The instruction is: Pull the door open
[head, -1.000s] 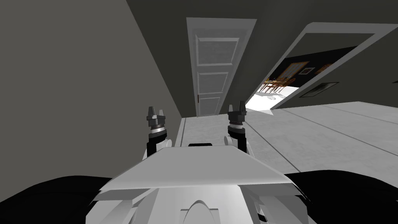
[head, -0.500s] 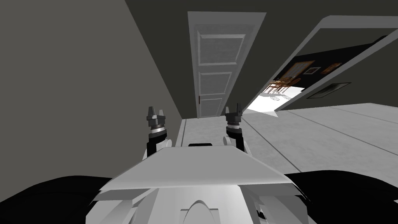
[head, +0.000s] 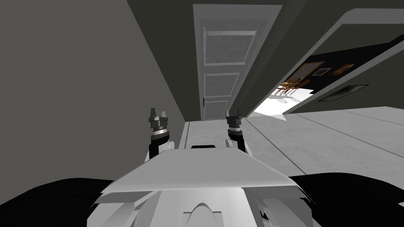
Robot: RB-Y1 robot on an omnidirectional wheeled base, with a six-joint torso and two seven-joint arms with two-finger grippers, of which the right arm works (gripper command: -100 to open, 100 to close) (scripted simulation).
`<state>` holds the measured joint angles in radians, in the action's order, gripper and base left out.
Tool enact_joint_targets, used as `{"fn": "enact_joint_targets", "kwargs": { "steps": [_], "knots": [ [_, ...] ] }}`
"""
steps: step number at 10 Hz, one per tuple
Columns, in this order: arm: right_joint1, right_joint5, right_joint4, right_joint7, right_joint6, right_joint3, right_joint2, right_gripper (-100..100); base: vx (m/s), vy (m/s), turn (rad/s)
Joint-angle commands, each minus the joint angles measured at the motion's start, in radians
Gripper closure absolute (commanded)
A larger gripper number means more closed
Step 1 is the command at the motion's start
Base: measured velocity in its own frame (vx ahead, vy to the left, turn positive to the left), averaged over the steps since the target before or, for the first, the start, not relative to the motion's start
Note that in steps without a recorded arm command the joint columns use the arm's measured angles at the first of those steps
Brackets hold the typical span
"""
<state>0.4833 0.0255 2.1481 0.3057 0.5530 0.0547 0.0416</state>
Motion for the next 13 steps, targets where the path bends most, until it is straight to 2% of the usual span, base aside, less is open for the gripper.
{"fn": "enact_joint_targets", "kwargs": {
  "steps": [1, 13],
  "knots": [
    [-0.004, -0.012, -0.033, 0.035, 0.012, 0.004, 0.011, -100, 0.130, 0.033, 0.028],
    [-0.026, -0.087, -0.219, 0.252, 0.066, 0.045, 0.069, -100, 0.101, 0.035, 0.020]
  ]
}}
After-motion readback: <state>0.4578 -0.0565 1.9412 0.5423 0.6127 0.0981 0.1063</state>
